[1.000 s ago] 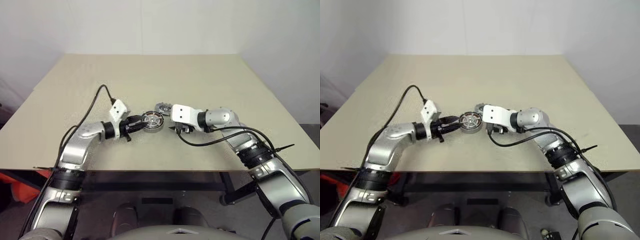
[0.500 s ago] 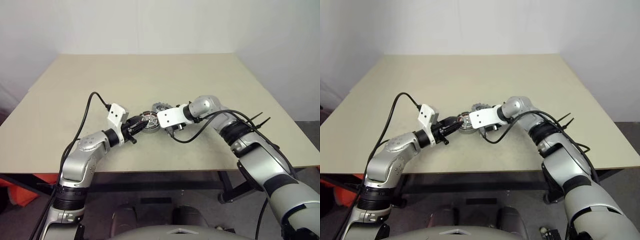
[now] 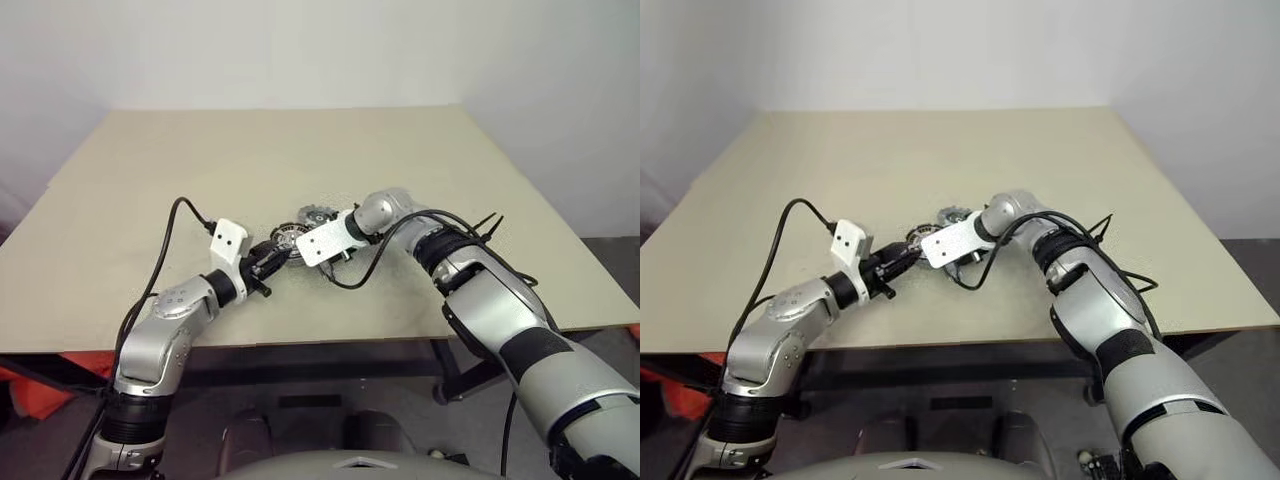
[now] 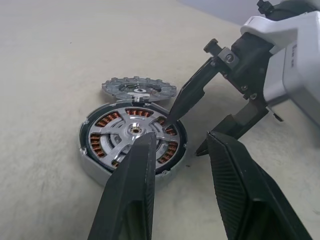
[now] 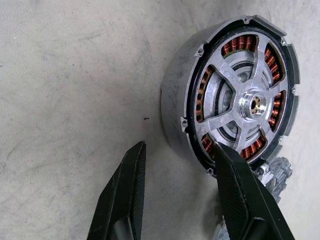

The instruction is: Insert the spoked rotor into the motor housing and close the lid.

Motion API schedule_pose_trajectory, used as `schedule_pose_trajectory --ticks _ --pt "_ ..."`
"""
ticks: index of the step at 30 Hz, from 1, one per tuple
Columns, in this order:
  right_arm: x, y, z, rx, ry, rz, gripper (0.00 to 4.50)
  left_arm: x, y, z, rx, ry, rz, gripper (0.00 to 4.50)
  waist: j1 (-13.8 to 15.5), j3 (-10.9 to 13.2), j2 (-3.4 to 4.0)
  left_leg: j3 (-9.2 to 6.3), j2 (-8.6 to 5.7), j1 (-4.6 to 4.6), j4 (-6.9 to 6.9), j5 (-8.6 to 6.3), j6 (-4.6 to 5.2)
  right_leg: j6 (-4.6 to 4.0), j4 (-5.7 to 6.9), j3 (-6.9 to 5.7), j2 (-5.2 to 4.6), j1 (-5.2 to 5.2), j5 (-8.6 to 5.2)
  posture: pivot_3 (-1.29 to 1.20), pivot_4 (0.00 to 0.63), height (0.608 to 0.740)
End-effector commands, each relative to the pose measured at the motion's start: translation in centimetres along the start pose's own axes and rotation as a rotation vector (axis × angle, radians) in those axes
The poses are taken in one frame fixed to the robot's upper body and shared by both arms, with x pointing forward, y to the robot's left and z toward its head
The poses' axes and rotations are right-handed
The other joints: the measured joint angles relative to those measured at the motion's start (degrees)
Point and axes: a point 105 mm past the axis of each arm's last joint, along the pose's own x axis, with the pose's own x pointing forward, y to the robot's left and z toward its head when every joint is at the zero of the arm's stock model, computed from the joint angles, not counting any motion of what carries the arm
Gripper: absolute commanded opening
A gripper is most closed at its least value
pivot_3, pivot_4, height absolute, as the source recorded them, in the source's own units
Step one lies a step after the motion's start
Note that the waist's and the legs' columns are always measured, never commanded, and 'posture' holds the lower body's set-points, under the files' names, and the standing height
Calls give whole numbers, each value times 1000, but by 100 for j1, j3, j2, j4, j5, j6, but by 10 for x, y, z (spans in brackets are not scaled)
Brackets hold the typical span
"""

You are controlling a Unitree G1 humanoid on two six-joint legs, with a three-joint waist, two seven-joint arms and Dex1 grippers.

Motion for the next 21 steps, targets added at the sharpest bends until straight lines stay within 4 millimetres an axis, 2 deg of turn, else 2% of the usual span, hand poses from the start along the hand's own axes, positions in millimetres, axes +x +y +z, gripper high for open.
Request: schedule_pose_trajectory --ticks 1,5,12,21 --pt "-1 -8 4 -39 11 0 1806 -4 0 14 29 -43 10 1775 -7 0 2 0 1 0 0 0 0 -1 1 0 0 0 -1 0 0 740" --pt "-3 -16 4 -55 26 -42 489 -5 4 14 33 -42 26 1775 -10 -1 3 -1 3 -1 0 0 0 -11 1 -6 0 3 -6 0 0 740" --pt "-12 -23 -3 -42 44 -86 489 -3 9 13 40 -35 46 1775 4 4 11 -3 4 0 0 0 -1 -12 4 -13 0 5 -6 0 0 740" --pt "-40 -27 -4 -81 9 -71 489 0 14 9 39 -26 61 1775 24 6 13 -4 3 -18 1 0 0 -13 -3 -17 0 0 -7 0 0 740"
